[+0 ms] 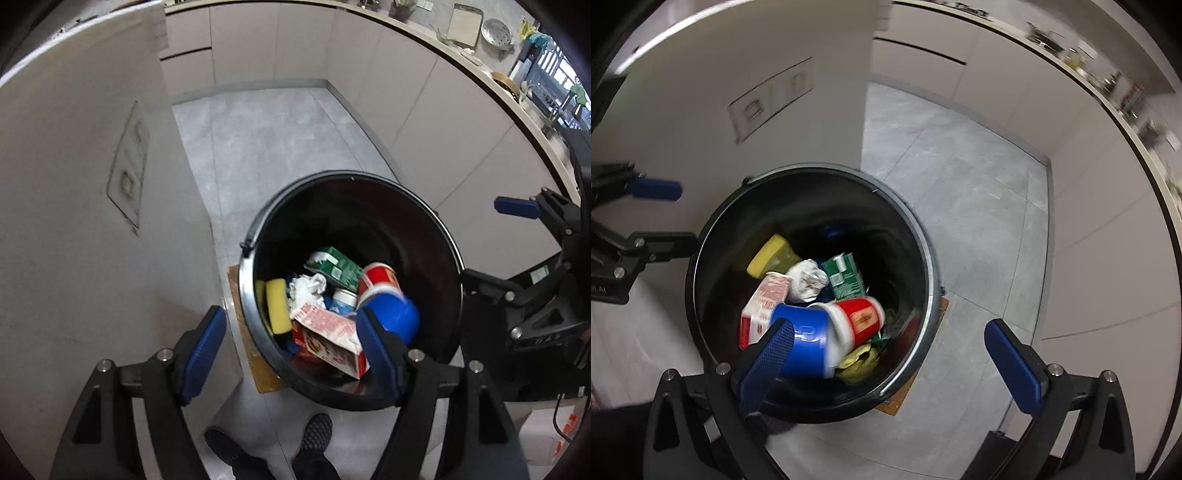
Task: Collect trash
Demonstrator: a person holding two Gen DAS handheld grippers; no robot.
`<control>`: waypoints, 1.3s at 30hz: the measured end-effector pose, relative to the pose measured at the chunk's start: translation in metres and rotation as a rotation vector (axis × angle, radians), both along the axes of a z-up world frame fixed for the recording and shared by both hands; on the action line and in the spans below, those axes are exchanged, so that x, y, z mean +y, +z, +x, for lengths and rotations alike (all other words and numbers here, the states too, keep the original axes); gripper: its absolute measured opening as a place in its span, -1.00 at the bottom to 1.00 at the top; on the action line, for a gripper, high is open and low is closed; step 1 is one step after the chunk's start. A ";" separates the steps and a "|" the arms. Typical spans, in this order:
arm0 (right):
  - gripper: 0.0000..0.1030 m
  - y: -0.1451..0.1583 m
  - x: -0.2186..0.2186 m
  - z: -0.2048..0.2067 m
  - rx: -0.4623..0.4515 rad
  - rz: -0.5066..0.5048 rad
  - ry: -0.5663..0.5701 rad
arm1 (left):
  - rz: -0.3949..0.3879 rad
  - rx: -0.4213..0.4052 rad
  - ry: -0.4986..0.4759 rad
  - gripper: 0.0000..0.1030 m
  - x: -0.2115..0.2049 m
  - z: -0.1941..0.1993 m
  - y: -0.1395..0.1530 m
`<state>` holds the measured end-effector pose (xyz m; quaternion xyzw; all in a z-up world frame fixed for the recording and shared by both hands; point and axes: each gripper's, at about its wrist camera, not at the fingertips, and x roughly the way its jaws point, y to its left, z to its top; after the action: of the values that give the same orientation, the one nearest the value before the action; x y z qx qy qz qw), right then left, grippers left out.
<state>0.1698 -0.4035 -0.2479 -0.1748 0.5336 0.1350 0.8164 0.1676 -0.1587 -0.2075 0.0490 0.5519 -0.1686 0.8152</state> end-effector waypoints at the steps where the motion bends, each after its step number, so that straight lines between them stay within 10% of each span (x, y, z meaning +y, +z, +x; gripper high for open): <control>1: 1.00 0.000 -0.001 0.000 0.000 0.005 -0.005 | 0.004 -0.003 0.004 0.44 -0.001 -0.001 -0.001; 14: 1.00 0.012 -0.008 -0.020 -0.026 0.033 -0.135 | 0.021 -0.052 0.033 0.79 -0.008 -0.026 0.018; 39: 1.00 0.173 0.031 -0.151 -0.214 0.222 -0.330 | -0.058 -0.244 0.116 0.99 0.066 -0.120 0.153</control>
<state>0.0187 -0.3729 -0.0744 -0.0076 0.4470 0.0383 0.8937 0.0478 -0.0930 -0.0548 0.0134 0.4454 -0.1297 0.8858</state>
